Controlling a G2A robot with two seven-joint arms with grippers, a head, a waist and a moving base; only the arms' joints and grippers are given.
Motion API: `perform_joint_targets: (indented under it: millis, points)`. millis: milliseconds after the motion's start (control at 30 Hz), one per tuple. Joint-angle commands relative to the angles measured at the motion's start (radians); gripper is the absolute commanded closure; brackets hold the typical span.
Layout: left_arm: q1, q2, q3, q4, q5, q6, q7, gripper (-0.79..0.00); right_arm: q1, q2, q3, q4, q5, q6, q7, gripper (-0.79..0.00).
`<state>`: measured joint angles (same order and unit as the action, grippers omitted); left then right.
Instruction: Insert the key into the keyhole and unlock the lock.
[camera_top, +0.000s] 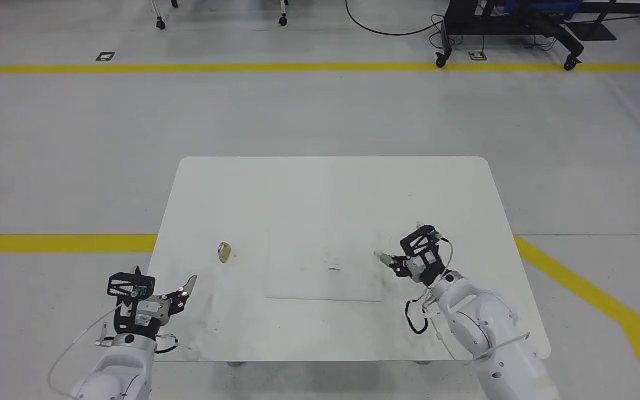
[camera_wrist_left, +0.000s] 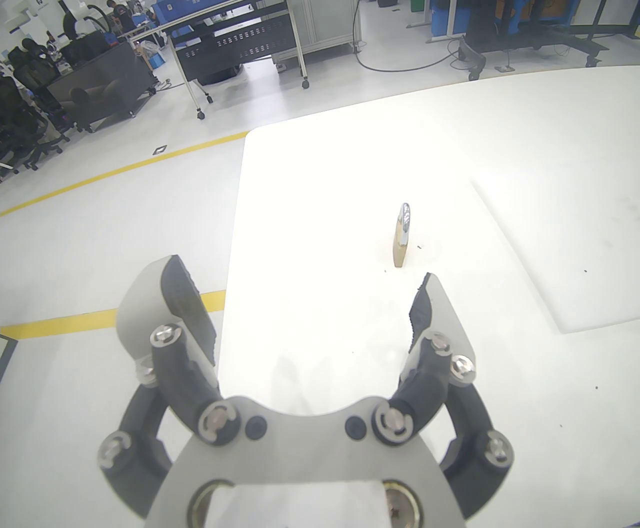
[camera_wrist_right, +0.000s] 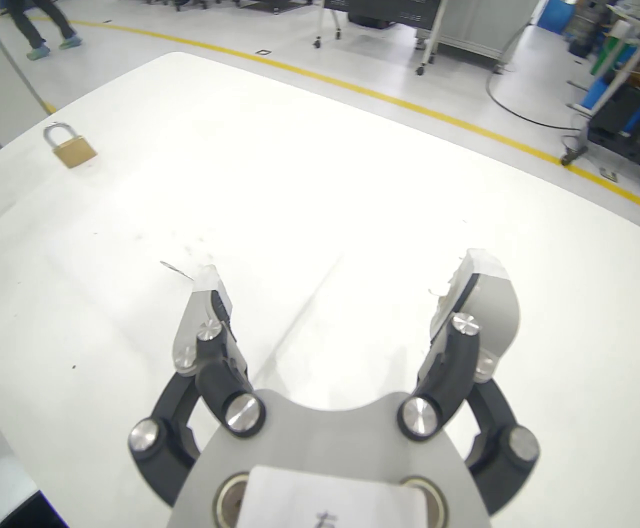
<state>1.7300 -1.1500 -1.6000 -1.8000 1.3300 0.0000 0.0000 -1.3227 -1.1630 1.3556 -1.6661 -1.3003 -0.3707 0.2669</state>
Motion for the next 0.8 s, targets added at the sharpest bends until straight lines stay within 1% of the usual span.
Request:
perform_joint_targets:
  millis: [0, 67, 100, 133, 167, 200, 267, 300, 400, 433, 500, 533, 567, 600, 633, 667, 700, 767]
  points:
    - [0.0, 0.0, 0.0, 0.0, 0.0, 0.0, 0.0, -0.785, 0.04, -0.002, -0.04, 0.02, -0.013, -0.056, 0.019, -0.785]
    - [0.0, 0.0, 0.0, 0.0, 0.0, 0.0, 0.0, -0.785, 0.083, -0.006, -0.083, 0.053, -0.021, -0.102, 0.048, -0.785]
    - [0.0, 0.0, 0.0, 0.0, 0.0, 0.0, 0.0, -0.785, 0.104, -0.009, -0.111, 0.073, -0.024, -0.127, 0.063, -0.77]
    - [0.0, 0.0, 0.0, 0.0, 0.0, 0.0, 0.0, -0.785, 0.125, -0.012, -0.133, 0.091, -0.026, -0.148, 0.076, -0.711]
    - [0.0, 0.0, 0.0, 0.0, 0.0, 0.0, 0.0, -0.785, 0.144, -0.015, -0.155, 0.107, -0.037, -0.163, 0.087, -0.699]
    - [0.0, 0.0, 0.0, 0.0, 0.0, 0.0, 0.0, -0.785, 0.159, -0.017, -0.18, 0.124, -0.047, -0.183, 0.098, -0.702]
    - [0.0, 0.0, 0.0, 0.0, 0.0, 0.0, 0.0, -0.785, 0.188, -0.023, -0.218, 0.157, -0.051, -0.212, 0.109, -0.683]
    - [0.0, 0.0, 0.0, 0.0, 0.0, 0.0, 0.0, -0.785, 0.201, -0.026, -0.234, 0.171, -0.056, -0.219, 0.112, -0.69]
    - [0.0, 0.0, 0.0, 0.0, 0.0, 0.0, 0.0, -0.785, 0.227, -0.032, -0.271, 0.197, -0.077, -0.223, 0.113, -0.683]
    - [0.0, 0.0, 0.0, 0.0, 0.0, 0.0, 0.0, -0.785, 0.231, -0.034, -0.28, 0.202, -0.084, -0.22, 0.113, -0.708]
    - [0.0, 0.0, 0.0, 0.0, 0.0, 0.0, 0.0, -0.785, 0.24, -0.037, -0.297, 0.207, -0.098, -0.214, 0.119, -0.693]
    - [0.0, 0.0, 0.0, 0.0, 0.0, 0.0, 0.0, -0.785, 0.245, -0.039, -0.307, 0.209, -0.103, -0.215, 0.125, -0.668]
    - [0.0, 0.0, 0.0, 0.0, 0.0, 0.0, 0.0, -0.785, 0.252, -0.041, -0.315, 0.213, -0.107, -0.217, 0.13, -0.61]
    - [0.0, 0.0, 0.0, 0.0, 0.0, 0.0, 0.0, -0.785, 0.26, -0.042, -0.326, 0.216, -0.122, -0.213, 0.141, -0.576]
    - [0.0, 0.0, 0.0, 0.0, 0.0, 0.0, 0.0, -0.785, 0.265, -0.045, -0.337, 0.22, -0.129, -0.21, 0.145, -0.508]
    - [0.0, 0.0, 0.0, 0.0, 0.0, 0.0, 0.0, -0.785, 0.273, -0.047, -0.349, 0.225, -0.137, -0.214, 0.152, -0.422]
    - [0.0, 0.0, 0.0, 0.0, 0.0, 0.0, 0.0, -0.785, 0.281, -0.049, -0.36, 0.229, -0.153, -0.212, 0.162, -0.385]
    - [0.0, 0.0, 0.0, 0.0, 0.0, 0.0, 0.0, -0.785, 0.294, -0.054, -0.381, 0.236, -0.165, -0.212, 0.169, -0.339]
